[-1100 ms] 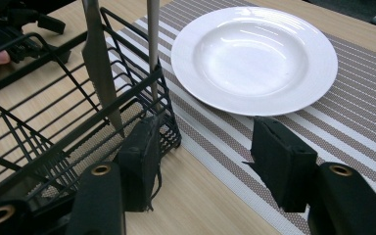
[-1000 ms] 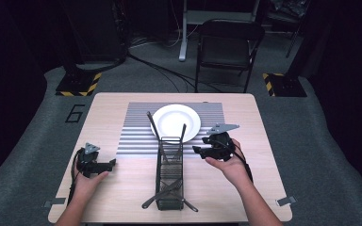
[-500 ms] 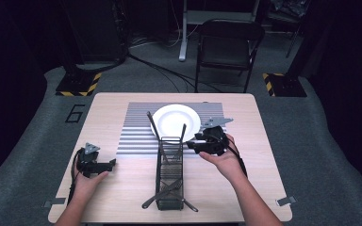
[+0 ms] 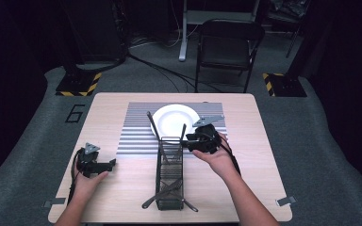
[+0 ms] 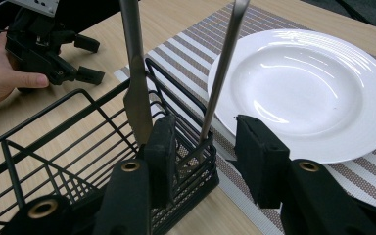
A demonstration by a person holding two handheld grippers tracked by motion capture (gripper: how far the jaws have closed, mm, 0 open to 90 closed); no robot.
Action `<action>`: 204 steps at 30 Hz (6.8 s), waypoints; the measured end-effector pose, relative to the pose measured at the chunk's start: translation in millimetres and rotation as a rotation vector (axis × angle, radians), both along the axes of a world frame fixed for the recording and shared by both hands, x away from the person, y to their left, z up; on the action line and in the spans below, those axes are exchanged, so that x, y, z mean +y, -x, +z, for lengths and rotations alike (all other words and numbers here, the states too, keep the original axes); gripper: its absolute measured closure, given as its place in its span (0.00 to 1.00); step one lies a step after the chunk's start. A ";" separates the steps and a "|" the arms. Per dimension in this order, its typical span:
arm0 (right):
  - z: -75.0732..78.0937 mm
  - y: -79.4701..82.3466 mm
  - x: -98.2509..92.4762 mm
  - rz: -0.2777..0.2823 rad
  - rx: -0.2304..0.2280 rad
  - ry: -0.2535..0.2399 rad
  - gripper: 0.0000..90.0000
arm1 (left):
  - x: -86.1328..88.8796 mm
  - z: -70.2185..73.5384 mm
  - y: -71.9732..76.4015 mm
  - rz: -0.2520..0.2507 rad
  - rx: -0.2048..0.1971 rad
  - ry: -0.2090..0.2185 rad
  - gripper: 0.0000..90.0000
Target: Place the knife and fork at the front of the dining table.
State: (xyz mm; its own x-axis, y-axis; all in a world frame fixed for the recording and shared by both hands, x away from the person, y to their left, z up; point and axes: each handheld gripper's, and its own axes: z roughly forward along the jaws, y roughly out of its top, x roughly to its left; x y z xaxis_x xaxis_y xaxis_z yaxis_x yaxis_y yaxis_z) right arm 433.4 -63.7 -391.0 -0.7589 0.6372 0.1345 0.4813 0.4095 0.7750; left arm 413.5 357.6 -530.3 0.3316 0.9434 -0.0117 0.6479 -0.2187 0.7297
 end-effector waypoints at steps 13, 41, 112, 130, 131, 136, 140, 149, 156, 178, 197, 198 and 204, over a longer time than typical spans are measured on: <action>-5.6 -10.0 10.2 0.011 0.003 -0.012 0.73 | 0.0 0.0 0.0 0.000 0.000 0.000 0.06; -0.7 -4.0 13.0 0.029 -0.045 -0.001 0.92 | 0.0 0.0 0.0 0.000 0.000 0.000 0.06; 31.3 10.5 29.3 0.094 -0.037 0.047 0.96 | 0.0 0.0 0.0 0.000 0.000 0.000 0.06; 77.2 15.6 22.0 0.105 -0.039 0.012 0.96 | 0.0 0.0 -0.1 -0.001 0.001 0.001 0.06; 79.1 15.2 21.3 0.107 -0.041 0.012 0.96 | 0.0 -0.1 -0.3 -0.001 -0.001 0.000 0.06; 89.9 15.4 17.8 0.105 -0.043 0.010 0.96 | 0.0 -0.1 -0.2 -0.001 -0.001 0.000 0.06; 97.0 15.6 15.4 0.104 -0.051 0.010 0.96 | 0.0 0.0 -0.3 -0.001 -0.001 0.000 0.06; 103.5 13.6 9.4 0.095 -0.057 0.016 0.96 | 0.0 -0.1 -0.2 -0.001 -0.001 0.000 0.06; 105.1 9.5 -1.4 0.070 -0.054 0.019 0.96 | 0.1 0.0 -0.2 -0.001 -0.001 0.000 0.06; 89.0 -3.8 -36.5 -0.042 -0.053 0.049 0.96 | 0.1 0.0 -0.2 -0.001 -0.001 -0.001 0.06; 59.8 -15.6 -49.9 -0.117 -0.041 0.082 0.96 | 0.0 0.0 -0.2 -0.001 -0.001 -0.001 0.06; 58.3 -16.5 -50.8 -0.117 -0.043 0.085 0.96 | 0.0 0.0 -0.1 -0.001 0.001 0.000 0.06; 48.4 -19.7 -54.7 -0.140 -0.042 0.096 0.97 | 0.0 0.0 -0.2 -0.001 -0.001 0.000 0.06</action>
